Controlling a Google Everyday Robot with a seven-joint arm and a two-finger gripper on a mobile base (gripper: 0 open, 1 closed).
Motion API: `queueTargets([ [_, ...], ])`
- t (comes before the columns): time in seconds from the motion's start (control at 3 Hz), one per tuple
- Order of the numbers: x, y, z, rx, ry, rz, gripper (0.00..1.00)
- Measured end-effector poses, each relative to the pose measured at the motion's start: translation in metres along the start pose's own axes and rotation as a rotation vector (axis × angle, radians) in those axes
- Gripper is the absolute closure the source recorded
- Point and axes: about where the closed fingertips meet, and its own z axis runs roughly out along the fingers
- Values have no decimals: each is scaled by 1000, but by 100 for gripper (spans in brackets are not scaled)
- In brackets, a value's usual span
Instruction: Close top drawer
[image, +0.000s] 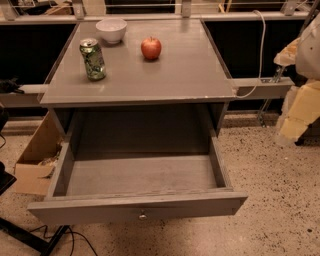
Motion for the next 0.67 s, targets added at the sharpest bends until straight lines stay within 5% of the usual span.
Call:
queueTargets([
  [0.33, 0, 0, 0, 0, 0, 0, 0],
  [0.67, 3, 19, 22, 17, -6, 9, 23],
])
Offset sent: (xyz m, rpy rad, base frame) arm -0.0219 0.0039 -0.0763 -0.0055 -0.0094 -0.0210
